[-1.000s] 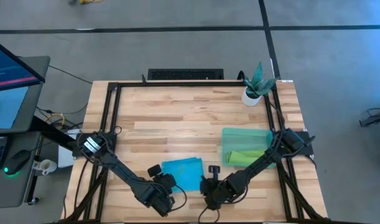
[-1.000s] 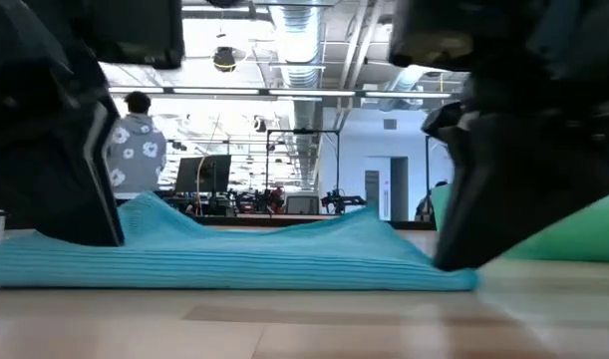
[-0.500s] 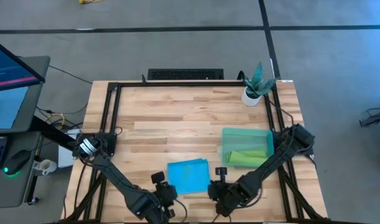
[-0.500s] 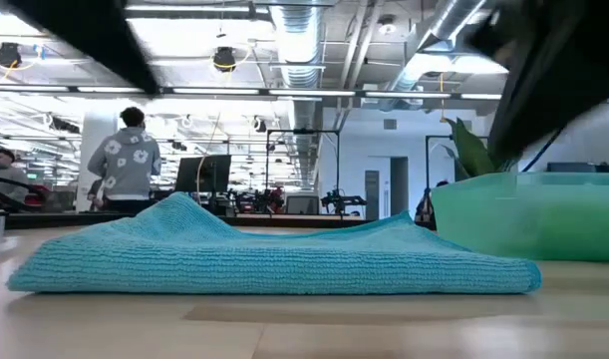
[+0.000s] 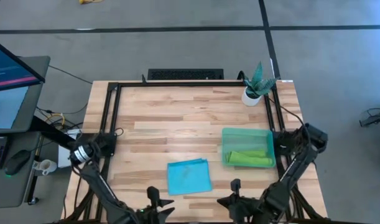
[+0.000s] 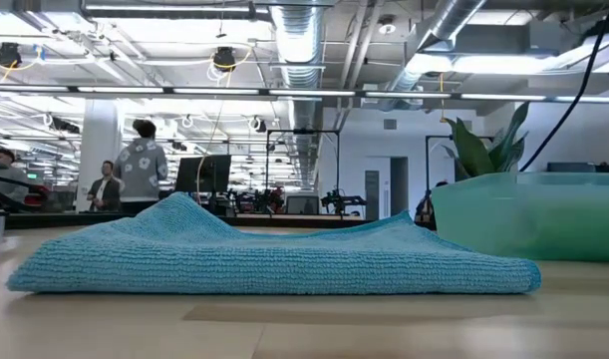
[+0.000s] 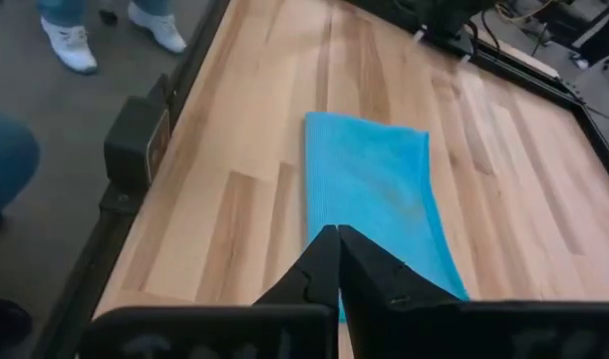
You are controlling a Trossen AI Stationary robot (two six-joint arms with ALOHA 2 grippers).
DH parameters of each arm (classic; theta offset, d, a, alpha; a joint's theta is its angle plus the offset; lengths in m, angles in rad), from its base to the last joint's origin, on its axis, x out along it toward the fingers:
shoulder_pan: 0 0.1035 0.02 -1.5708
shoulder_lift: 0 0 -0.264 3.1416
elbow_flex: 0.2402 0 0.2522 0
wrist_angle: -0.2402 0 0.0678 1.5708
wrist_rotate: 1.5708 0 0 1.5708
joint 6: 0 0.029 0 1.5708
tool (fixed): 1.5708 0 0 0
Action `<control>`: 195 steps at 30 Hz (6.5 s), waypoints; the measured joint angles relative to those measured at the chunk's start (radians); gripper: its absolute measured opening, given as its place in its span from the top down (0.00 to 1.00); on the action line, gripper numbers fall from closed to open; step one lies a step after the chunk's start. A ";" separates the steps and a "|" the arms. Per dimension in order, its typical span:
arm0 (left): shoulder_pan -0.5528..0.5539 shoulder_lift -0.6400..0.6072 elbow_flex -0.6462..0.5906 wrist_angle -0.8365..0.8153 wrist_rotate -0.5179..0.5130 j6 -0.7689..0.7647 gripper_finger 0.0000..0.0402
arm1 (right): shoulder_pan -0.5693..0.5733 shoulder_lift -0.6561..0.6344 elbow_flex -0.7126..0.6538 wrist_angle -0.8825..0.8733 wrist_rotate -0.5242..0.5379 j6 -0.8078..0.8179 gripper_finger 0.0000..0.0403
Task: Roll microfiber towels into tight, uniform cylinder then place into a basket
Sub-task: Roll the blue towel
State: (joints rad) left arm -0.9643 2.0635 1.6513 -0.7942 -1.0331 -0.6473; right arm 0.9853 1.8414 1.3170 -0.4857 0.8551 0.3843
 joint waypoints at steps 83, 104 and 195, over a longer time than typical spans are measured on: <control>0.151 0.194 -0.095 -0.135 0.417 -0.207 0.96 | -0.255 0.191 0.020 0.068 -0.443 -0.004 0.55; 0.151 0.194 -0.095 -0.135 0.418 -0.225 0.96 | -0.337 0.200 -0.113 0.184 -0.502 0.127 0.56; 0.174 0.137 0.118 -0.198 0.848 -0.233 0.96 | -0.479 0.250 0.045 -0.075 -1.226 0.429 0.97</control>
State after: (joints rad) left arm -0.7903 2.2002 1.7695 -0.9927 -0.1851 -0.8798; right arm 0.5066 2.0914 1.3621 -0.5610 -0.3713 0.8132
